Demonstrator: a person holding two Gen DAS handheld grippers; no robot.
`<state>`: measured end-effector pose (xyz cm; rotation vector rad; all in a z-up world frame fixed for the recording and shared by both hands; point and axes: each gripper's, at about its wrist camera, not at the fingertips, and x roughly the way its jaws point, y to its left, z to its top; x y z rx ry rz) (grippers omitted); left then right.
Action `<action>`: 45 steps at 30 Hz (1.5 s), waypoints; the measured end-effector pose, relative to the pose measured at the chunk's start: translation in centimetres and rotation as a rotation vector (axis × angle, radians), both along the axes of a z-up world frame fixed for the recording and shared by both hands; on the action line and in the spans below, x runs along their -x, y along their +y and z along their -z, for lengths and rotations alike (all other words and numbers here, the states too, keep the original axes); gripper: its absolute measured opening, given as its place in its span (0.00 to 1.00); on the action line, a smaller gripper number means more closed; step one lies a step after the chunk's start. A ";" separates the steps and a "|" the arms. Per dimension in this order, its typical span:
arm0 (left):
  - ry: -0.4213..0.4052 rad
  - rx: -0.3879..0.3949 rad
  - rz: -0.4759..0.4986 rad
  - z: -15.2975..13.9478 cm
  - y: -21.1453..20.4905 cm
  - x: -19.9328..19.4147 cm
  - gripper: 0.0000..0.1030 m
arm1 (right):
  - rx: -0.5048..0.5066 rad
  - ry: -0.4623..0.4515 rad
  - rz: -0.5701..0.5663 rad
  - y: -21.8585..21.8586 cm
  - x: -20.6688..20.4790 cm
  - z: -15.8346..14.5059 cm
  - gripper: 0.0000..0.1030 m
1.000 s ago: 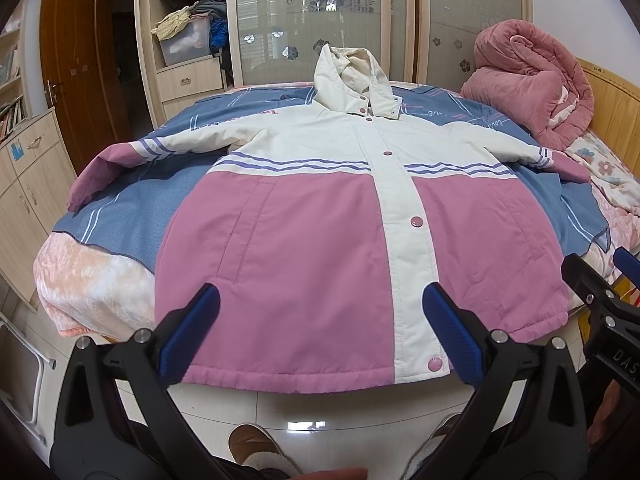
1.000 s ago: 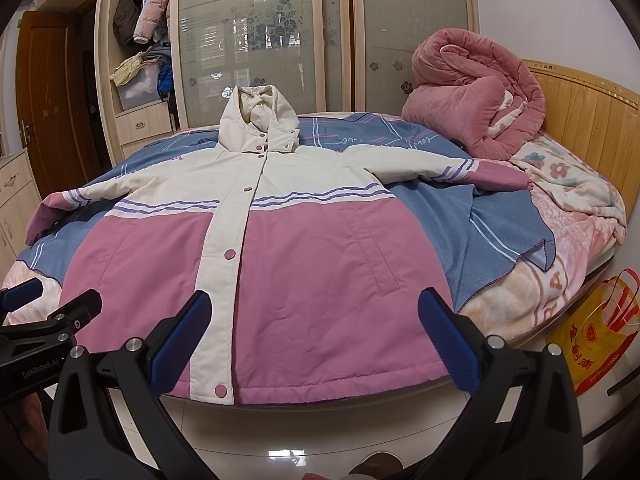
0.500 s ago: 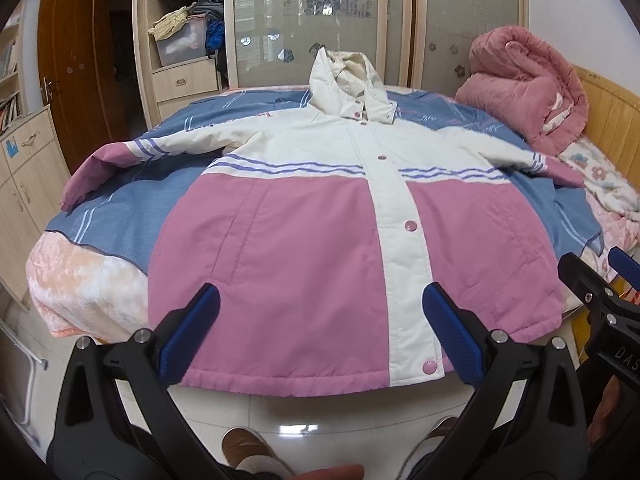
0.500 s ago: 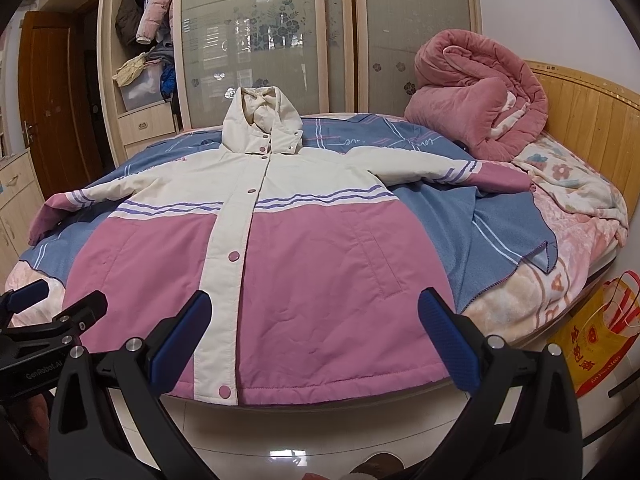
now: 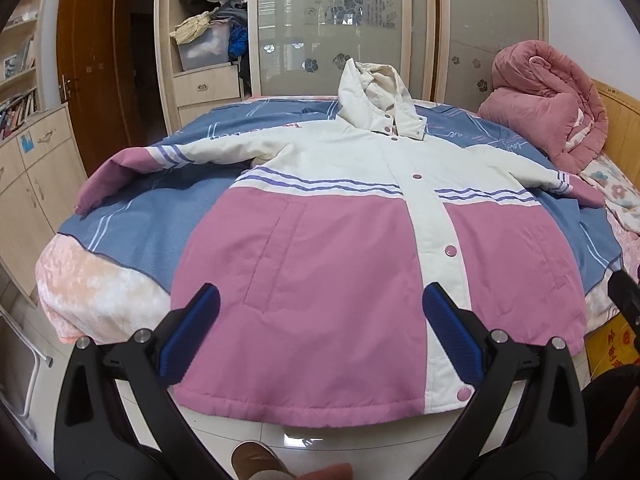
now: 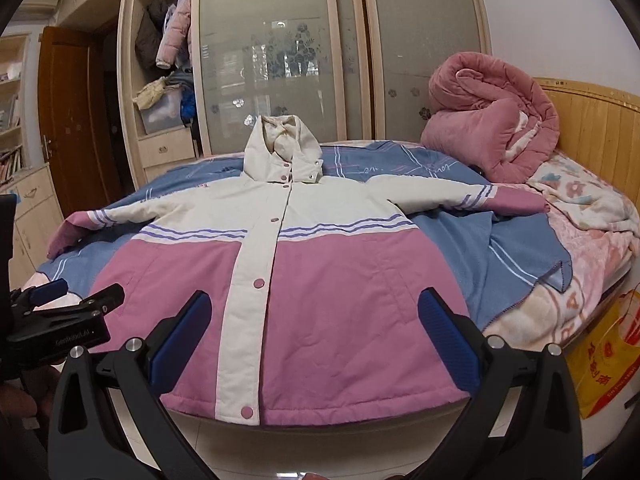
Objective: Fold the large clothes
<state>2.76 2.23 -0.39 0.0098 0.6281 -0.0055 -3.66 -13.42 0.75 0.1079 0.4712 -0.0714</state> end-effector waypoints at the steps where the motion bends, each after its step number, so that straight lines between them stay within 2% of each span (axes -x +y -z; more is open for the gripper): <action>1: -0.005 -0.011 -0.009 0.1 0.0 -0.2 0.98 | -0.011 -0.002 0.000 -0.2 -0.2 0.2 0.99; 4: -0.031 0.008 -0.008 0.3 0.5 -1.1 0.98 | -0.056 0.012 0.008 -1.1 -1.0 0.9 0.99; 7: -0.004 0.049 -0.005 0.6 1.0 -2.4 0.98 | -0.087 -0.013 0.003 -1.6 -1.2 1.0 0.99; 11: -0.015 0.024 -0.064 1.4 0.7 -3.6 0.98 | -0.105 -0.014 -0.013 -2.2 -1.7 1.5 0.99; 13: 0.009 0.060 -0.069 1.9 0.7 -4.4 0.98 | -0.117 -0.010 -0.008 -2.7 -2.1 1.9 0.99; 17: 0.021 0.038 -0.059 1.8 -0.3 -6.6 0.98 | -0.159 0.005 0.003 -3.8 -2.8 2.5 0.99; 21: -0.077 0.056 -0.051 0.0 -1.3 -8.7 0.98 | -0.145 -0.016 0.022 -4.4 -3.1 2.8 0.99; 25: -0.206 0.111 0.010 -2.7 -2.7 -11.7 0.98 | -0.150 -0.013 0.057 -5.8 -3.8 3.4 0.99; 28: -0.247 0.135 0.028 -2.6 -3.1 -14.0 0.98 | -0.178 -0.026 0.076 -7.0 -3.9 3.6 0.99; 30: -0.270 0.155 0.041 -1.1 -2.5 -14.1 0.98 | -0.192 -0.038 0.104 -7.7 -3.8 3.7 0.99; 32: -0.249 0.185 0.043 0.3 -1.7 -14.3 0.98 | -0.241 -0.038 0.109 -9.0 -3.8 3.8 0.99; 33: -0.202 0.229 0.043 0.6 -1.3 -14.7 0.98 | -0.284 -0.035 0.102 -9.8 -4.0 3.9 0.99; 35: -0.184 0.308 0.096 0.2 -1.0 -15.4 0.98 | -0.349 -0.013 0.103 -11.8 -4.8 3.7 0.99; 38: -0.246 0.209 0.139 -0.9 -2.3 -14.8 0.98 | -0.461 -0.018 0.135 -16.2 -6.6 2.5 0.99; 39: -0.267 0.190 0.157 -1.1 -2.6 -14.5 0.98 | -0.517 -0.028 0.169 -19.0 -7.6 1.8 0.99; 41: -0.276 0.190 0.187 -1.3 -3.0 -14.1 0.98 | -0.603 -0.061 0.234 -23.5 -8.8 1.0 0.99; 44: -0.251 0.197 0.236 -1.0 -3.6 -14.1 0.98 | -0.802 -0.104 0.350 -32.2 -10.8 1.2 0.99; 45: -0.243 0.194 0.250 -0.9 -3.8 -14.2 0.98 | -0.851 -0.117 0.365 -34.1 -11.2 1.4 0.95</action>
